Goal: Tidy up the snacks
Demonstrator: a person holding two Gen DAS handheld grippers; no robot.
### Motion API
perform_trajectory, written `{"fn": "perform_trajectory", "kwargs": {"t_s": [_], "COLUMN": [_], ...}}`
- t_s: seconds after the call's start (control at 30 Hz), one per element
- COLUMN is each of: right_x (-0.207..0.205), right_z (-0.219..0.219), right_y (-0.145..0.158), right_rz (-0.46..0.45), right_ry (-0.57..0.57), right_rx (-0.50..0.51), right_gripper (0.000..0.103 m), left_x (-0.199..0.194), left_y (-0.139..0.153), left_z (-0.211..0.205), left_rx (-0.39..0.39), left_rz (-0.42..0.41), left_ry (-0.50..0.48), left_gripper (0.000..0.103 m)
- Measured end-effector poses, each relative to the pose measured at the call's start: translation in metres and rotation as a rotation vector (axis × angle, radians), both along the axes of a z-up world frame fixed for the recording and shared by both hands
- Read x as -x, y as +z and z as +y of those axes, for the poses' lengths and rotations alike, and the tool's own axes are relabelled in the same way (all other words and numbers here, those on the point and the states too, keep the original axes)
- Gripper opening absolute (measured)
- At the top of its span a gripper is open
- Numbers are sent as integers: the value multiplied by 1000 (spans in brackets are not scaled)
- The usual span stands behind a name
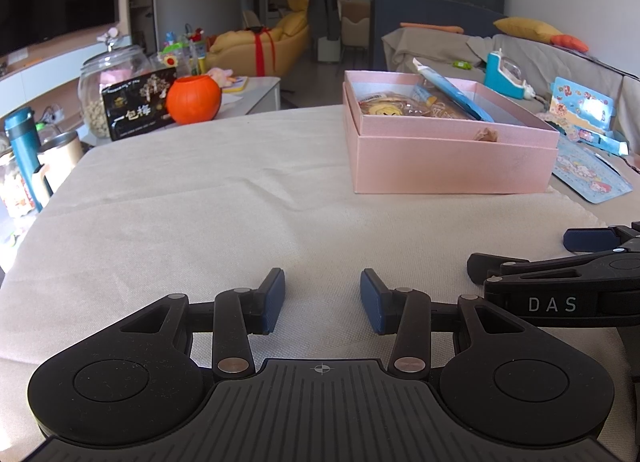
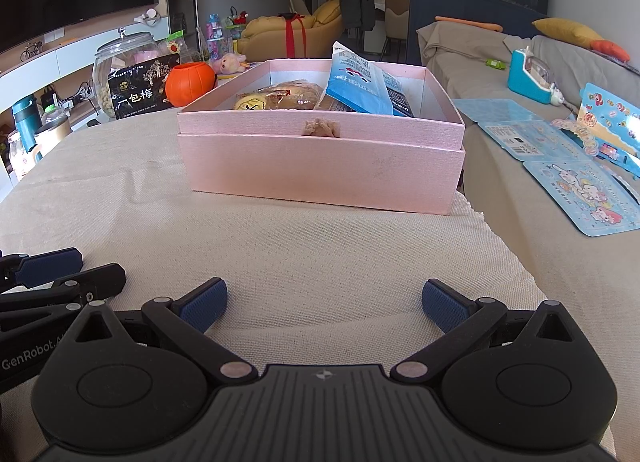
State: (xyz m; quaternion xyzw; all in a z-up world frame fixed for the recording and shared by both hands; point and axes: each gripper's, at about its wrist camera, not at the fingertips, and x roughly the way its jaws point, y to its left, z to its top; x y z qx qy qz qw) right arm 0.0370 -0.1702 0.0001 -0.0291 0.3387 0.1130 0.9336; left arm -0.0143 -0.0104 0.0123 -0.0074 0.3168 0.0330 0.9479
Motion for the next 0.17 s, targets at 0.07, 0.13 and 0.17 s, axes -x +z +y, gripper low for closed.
{"fn": "perform_trajectory", "kwargs": {"t_s": [0.07, 0.13, 0.17], "right_x": [0, 0, 0], "right_z": [0, 0, 0], "right_y": [0, 0, 0], "right_rz": [0, 0, 0], "right_ry": [0, 0, 0], "right_rx": [0, 0, 0], "right_gripper": [103, 103, 103], "left_x": [0, 0, 0], "left_y": [0, 0, 0], "left_z": [0, 0, 0], "left_rx": [-1, -1, -2], "left_rz": [0, 0, 0], "left_ry": [-1, 0, 1], "left_gripper": [46, 46, 46]}}
